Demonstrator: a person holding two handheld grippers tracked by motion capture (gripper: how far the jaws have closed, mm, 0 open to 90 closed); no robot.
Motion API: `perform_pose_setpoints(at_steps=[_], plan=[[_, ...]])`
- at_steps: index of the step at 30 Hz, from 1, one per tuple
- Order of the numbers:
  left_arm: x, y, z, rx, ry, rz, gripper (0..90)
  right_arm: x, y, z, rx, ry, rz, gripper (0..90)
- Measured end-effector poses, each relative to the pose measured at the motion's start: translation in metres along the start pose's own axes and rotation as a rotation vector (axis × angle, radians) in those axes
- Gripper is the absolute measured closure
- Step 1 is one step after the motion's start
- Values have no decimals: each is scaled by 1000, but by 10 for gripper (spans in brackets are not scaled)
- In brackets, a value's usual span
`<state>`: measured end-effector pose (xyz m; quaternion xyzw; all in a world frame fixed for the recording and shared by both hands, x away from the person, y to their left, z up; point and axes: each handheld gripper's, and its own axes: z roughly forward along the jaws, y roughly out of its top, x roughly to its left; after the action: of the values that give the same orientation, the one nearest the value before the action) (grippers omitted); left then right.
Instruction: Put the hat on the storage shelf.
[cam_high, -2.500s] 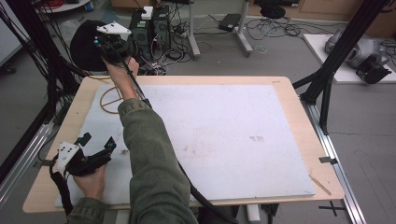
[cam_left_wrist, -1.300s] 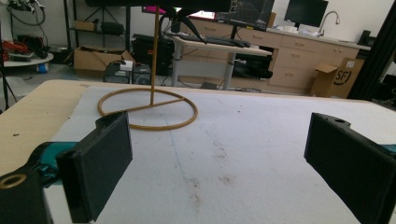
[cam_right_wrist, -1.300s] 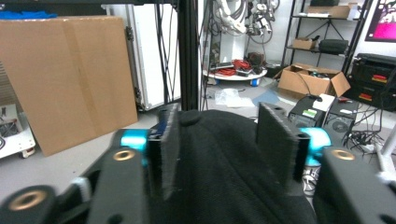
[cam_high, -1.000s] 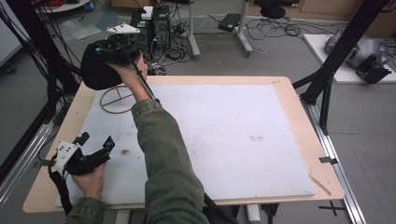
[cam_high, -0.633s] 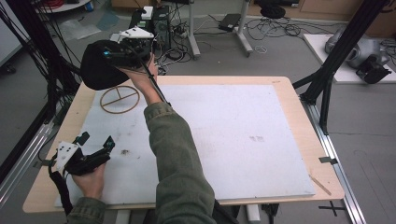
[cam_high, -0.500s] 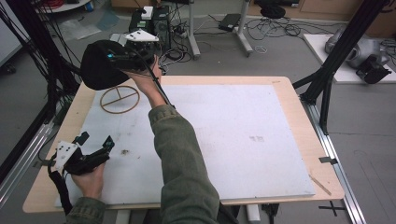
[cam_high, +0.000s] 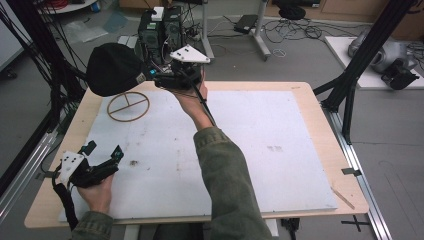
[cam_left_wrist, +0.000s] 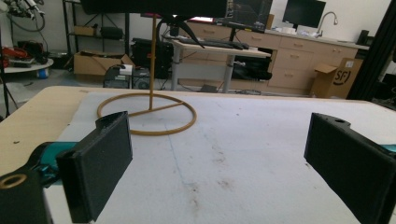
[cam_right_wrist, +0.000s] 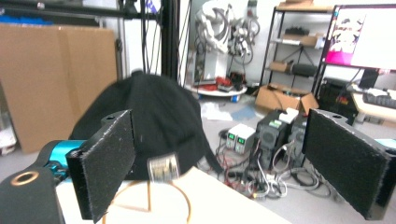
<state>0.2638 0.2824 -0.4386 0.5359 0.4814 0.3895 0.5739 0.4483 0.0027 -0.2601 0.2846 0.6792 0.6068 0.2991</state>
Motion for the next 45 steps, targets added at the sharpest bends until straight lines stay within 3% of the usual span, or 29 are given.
perform_pose_setpoints(at_steps=[8, 10, 17, 22, 29, 36, 45], plan=[[-2, 0, 1, 1, -5, 3, 80, -18, -19, -39, -1, -16, -1, 93], [-2, 0, 0, 1, -2, -1, 80, -24, -31, -57, -2, -34, 1, 93], [-6, 0, 2, 3, -18, 7, 80, -30, -46, -83, 3, -50, -14, 93], [-8, -1, 3, 5, -26, 7, 80, -33, -54, -110, -57, -108, -26, 94], [-9, 0, 2, 3, -28, 10, 80, -40, -63, -135, -82, -166, -37, 94], [-10, -1, 3, 6, -30, 19, 80, -63, -87, -171, -75, -259, -5, 94], [-11, -1, 2, 10, -28, 29, 80, -76, -113, -208, -69, -329, 36, 95]])
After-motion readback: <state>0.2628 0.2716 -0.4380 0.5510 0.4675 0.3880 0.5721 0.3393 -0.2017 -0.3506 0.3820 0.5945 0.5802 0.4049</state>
